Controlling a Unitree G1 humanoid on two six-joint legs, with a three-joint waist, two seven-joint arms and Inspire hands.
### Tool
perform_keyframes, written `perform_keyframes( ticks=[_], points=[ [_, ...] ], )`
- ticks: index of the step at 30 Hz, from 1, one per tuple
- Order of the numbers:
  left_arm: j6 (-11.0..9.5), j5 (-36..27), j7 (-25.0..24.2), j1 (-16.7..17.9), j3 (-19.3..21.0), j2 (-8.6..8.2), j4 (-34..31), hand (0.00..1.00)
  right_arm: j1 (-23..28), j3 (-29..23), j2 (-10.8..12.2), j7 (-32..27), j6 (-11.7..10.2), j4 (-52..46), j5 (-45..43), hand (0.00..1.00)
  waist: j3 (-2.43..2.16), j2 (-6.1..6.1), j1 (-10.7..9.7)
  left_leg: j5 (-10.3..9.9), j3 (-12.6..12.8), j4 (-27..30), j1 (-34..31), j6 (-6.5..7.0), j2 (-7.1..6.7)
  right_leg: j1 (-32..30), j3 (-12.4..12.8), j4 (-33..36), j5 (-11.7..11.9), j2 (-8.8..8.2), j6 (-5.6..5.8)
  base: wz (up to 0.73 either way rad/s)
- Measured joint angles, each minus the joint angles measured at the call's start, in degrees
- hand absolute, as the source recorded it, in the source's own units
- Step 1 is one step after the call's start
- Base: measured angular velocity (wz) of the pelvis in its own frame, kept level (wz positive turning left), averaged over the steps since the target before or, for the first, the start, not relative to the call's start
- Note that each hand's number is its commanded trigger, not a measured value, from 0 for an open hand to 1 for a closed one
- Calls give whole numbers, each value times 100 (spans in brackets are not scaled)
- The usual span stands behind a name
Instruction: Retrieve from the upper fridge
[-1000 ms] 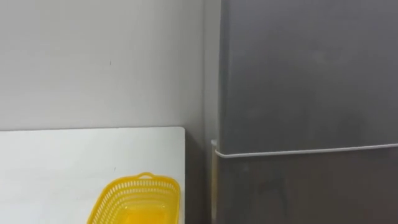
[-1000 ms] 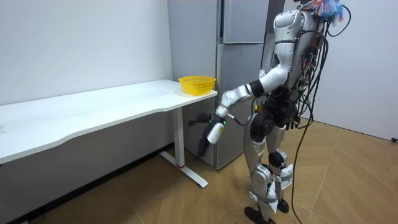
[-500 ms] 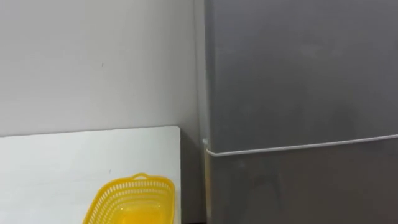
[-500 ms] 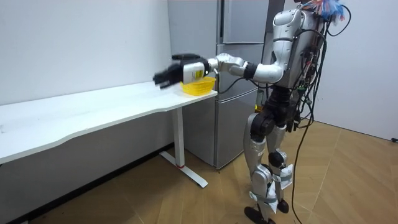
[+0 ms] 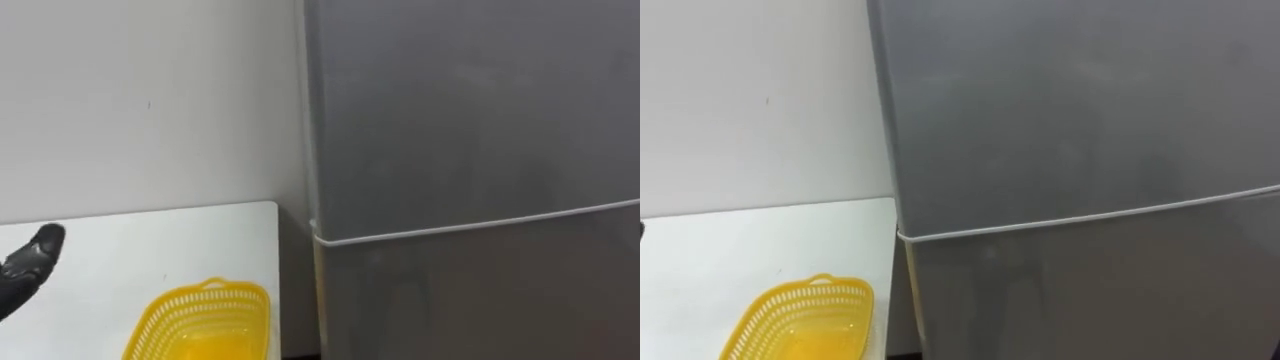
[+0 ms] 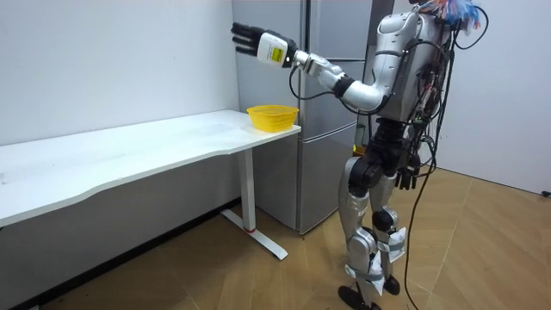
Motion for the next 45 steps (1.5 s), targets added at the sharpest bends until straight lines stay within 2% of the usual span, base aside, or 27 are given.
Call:
perform_keyframes(
  ticks=[3,4,8,12,14,17,20,25,29,31,33,35,38,42,45],
  points=[
    [78,-25,-517,-44,-95,12,-227,0,1,-4,-3,9,-4,15,-135,0,-11,55,-42,1,13,1,-6,0,-1,2,7,-24,1,4,0,0],
    [99,-111,-747,-44,-189,14,-267,0,-2,-4,-13,13,-2,15,-137,0,1,44,-40,1,26,0,-10,0,-2,9,-1,-47,1,2,0,0],
    [362,-300,-1508,-69,-413,18,-266,0,-47,-5,-22,12,-12,87,-141,0,-13,78,-61,2,44,-7,-14,-2,4,15,11,-94,2,8,1,0],
    [522,-298,-1941,-196,-431,35,-306,0,-184,-5,-38,54,-8,265,-141,0,-11,75,-136,2,51,-9,-15,-3,17,12,17,-102,2,10,0,-1],
    [548,-299,-2168,-279,-431,112,-430,0,-197,-9,-71,129,-5,269,-141,0,-11,75,-145,2,63,-9,-3,-4,20,10,75,-105,2,13,0,-10],
    [548,-299,-2433,-453,-428,212,-472,0,-195,-11,-90,182,-5,294,-141,0,-13,74,-146,2,66,-10,18,-4,20,15,139,-98,3,21,-1,-7],
    [550,-425,-2623,-526,-428,235,-478,0,-184,-11,-91,192,-6,307,-141,0,-24,92,-157,2,68,-10,27,-4,20,14,146,-94,4,21,-3,-5],
    [552,-639,-2859,-579,-428,279,-477,0,-139,-9,-91,192,-9,310,-138,0,-29,110,-160,2,71,-10,23,-4,22,15,150,-93,5,17,-6,0],
    [552,-739,-3061,-584,-423,375,-476,0,-129,-11,-91,207,-19,312,-139,0,-12,140,-162,2,76,-10,18,-4,21,14,150,-96,6,13,-6,0],
    [552,-738,-3146,-586,-422,386,-476,0,-125,-13,-93,229,-20,312,-139,0,-20,170,-183,2,77,-8,20,-4,21,18,150,-96,6,16,-6,0],
    [552,-732,-3220,-586,-427,390,-476,0,-117,-15,-104,242,-18,301,-139,0,-10,188,-197,2,69,-5,23,-4,20,28,145,-94,6,13,-6,0],
    [561,-733,-3373,-586,-480,390,-475,0,-60,-13,-136,294,-14,179,-141,0,2,230,-208,2,80,-4,20,-4,19,23,149,-92,6,5,-7,0],
    [597,-732,-3593,-586,-613,390,-475,0,-61,-10,-169,381,-9,167,-142,0,-9,263,-251,2,85,-4,19,-4,24,16,158,-91,6,11,-7,0],
    [655,-732,-3818,-585,-841,389,-470,0,-125,-9,-259,431,-3,166,-142,0,-8,263,-330,2,79,-8,5,-4,25,2,173,-96,7,14,-9,-1],
    [771,-732,-3991,-586,-1055,392,-470,0,-139,-8,-310,427,15,164,-142,0,-5,250,-340,2,86,-10,9,-4,21,-2,203,-101,7,19,-9,-5]
  ],
)
